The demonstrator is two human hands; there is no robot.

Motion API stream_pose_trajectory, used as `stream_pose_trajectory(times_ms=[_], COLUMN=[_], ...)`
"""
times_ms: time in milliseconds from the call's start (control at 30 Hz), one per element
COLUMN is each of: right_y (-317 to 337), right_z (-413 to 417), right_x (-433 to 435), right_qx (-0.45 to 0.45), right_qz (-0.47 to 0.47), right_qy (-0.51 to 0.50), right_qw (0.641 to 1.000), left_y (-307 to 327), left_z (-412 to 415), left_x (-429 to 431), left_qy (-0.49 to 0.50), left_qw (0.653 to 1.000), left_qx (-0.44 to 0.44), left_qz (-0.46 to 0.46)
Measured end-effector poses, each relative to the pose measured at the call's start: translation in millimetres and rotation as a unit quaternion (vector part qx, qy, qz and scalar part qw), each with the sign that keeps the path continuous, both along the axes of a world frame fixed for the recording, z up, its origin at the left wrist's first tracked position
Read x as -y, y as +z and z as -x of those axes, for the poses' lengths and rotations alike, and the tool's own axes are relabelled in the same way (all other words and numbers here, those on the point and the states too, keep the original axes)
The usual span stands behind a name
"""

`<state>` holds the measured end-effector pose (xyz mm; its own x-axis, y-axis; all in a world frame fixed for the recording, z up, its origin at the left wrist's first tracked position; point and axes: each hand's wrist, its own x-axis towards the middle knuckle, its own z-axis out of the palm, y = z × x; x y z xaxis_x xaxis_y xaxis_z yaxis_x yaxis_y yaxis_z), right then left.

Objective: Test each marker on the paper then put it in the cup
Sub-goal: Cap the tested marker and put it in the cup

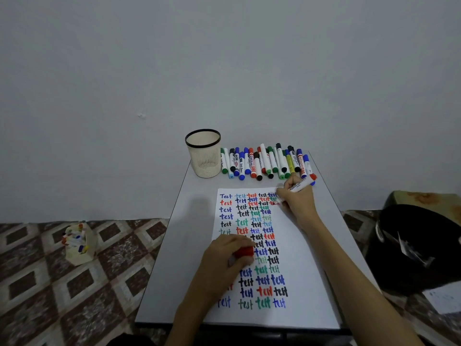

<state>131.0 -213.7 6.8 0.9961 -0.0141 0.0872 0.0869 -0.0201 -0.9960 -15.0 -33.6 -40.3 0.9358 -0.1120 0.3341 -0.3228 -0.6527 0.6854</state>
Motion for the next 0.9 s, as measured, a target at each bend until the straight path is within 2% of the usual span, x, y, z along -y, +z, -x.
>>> stream_pose_trajectory(times_ms=[233, 533, 900], right_y=[-7.7, -4.9, -6.4], right_z=[-5.8, -1.4, -2.2], right_x=[2.2, -2.3, -1.0], right_qx=[0.007, 0.04, 0.038], right_qz=[0.006, 0.047, 0.049], right_qy=[0.044, 0.043, 0.046], right_qw=[0.999, 0.997, 0.997], left_y=[0.2, 3.2, 5.7], left_z=[-0.2, 1.1, 1.4], left_x=[-0.7, 0.2, 1.3], left_qy=[-0.003, -0.003, 0.003], left_qw=[1.0, 1.0, 1.0], left_qx=[-0.002, 0.0, -0.011], left_qz=[0.0, 0.003, 0.0])
